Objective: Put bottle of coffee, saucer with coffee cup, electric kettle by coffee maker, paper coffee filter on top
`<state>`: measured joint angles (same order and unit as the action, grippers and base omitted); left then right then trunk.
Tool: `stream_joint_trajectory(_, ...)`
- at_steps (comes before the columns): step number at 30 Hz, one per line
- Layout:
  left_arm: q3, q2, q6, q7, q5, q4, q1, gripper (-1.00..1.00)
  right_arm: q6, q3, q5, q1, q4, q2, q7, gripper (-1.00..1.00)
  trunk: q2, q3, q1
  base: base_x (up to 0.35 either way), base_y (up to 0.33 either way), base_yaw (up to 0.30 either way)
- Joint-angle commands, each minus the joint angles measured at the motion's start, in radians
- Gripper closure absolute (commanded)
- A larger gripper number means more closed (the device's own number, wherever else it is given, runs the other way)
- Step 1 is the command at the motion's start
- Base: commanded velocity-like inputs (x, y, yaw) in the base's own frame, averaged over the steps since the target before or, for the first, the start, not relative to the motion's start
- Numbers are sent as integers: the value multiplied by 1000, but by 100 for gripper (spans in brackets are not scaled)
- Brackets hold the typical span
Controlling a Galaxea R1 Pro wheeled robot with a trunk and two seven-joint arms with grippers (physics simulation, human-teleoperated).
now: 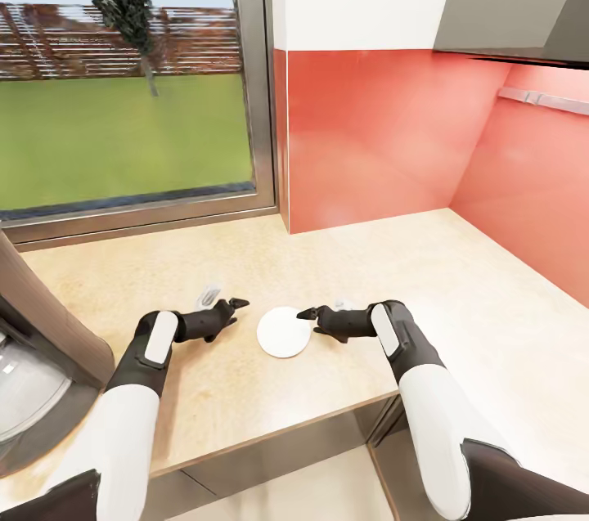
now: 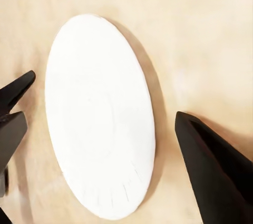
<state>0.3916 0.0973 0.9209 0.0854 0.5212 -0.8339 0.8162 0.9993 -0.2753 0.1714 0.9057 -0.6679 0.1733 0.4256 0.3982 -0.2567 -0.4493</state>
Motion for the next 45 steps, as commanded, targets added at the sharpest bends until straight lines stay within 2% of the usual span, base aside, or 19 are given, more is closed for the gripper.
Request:
stream_joint_trajectory(1,5,6,6,8,-14,4,1,-100,5,-5,-10,1,0,1,8,-100,2,-2,-1,0,0,0)
stream_joint_trajectory(7,4,35,7,8,-14,11,1,-100,7,-5,-10,1,2,1,31,-100,2,-2,-1,0,0,0)
stream_joint_trajectory(12,4,44,10,14,-13,12,1,-100,7,-5,-10,1,2,1,37,-100,2,-2,-1,0,0,0)
stream_joint_trajectory(22,2,45,20,31,-9,12,3,-100,6,-5,-10,-3,24,1,39,-100,2,-2,-1,0,0,0)
stream_joint_trajectory(28,0,41,25,87,7,12,3,-100,6,-4,-10,-4,51,1,39,-100,2,-2,-1,0,0,0)
stream_joint_trajectory(41,3,35,82,97,9,25,8,-100,6,-3,-10,-4,51,1,39,-100,2,-2,-1,0,0,0)
stream_joint_trajectory(45,3,35,86,122,10,26,11,-100,5,-2,-10,-4,51,1,40,-100,2,-2,-1,0,0,0)
